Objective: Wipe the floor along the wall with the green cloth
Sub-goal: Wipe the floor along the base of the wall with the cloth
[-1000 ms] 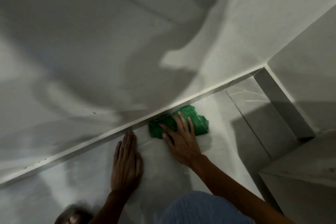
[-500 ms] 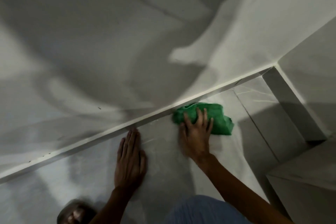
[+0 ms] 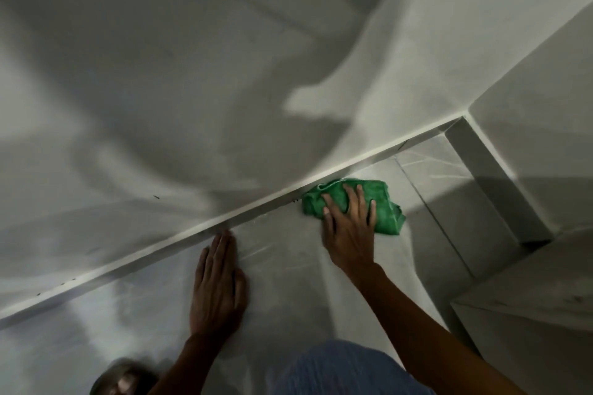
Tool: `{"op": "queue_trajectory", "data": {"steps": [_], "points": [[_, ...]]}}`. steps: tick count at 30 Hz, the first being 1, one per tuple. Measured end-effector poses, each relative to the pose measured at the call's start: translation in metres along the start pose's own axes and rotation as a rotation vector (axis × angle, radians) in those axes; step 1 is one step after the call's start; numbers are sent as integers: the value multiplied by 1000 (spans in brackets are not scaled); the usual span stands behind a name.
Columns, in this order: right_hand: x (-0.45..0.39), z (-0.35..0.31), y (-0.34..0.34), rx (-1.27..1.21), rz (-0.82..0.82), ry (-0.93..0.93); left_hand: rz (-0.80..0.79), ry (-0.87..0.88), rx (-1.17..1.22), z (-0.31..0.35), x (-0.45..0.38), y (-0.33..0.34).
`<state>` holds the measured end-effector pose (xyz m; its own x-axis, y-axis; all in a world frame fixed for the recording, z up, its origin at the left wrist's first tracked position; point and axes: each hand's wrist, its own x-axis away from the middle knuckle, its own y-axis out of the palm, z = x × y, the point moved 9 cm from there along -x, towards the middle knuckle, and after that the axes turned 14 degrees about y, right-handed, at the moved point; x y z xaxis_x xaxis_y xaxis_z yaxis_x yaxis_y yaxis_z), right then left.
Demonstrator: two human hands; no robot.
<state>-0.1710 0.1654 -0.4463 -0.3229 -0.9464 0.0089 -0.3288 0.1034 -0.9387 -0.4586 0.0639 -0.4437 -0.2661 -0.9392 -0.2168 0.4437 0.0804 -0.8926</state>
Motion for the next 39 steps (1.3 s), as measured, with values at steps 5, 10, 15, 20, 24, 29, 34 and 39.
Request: {"op": "queue_trajectory", "data": {"steps": [5,10,15,20,24,29,34,39], "points": [[13,-19,15,-55,-91,70,6,6,-6,1,-1,1],[49,-54,23,-35,-119,-163,-18,-17,-5,-1,0,3],[81,-84,35,-13,-194,-317,-44,-25,-12,-3,1,6],[64,-64,28,1,-171,-324,-52,-25,-7,-3,0,4],[18,-18,16,28,-142,-151,-56,-26,2,-4,2,5],[-9,9,0,52,-90,-102,-42,-27,3,-3,2,4],[7,-17,10,14,-148,-37,-33,-16,-6,-4,2,5],[51,-75,18,-40,-203,-130,-33,-18,-2,-4,2,6]]}}
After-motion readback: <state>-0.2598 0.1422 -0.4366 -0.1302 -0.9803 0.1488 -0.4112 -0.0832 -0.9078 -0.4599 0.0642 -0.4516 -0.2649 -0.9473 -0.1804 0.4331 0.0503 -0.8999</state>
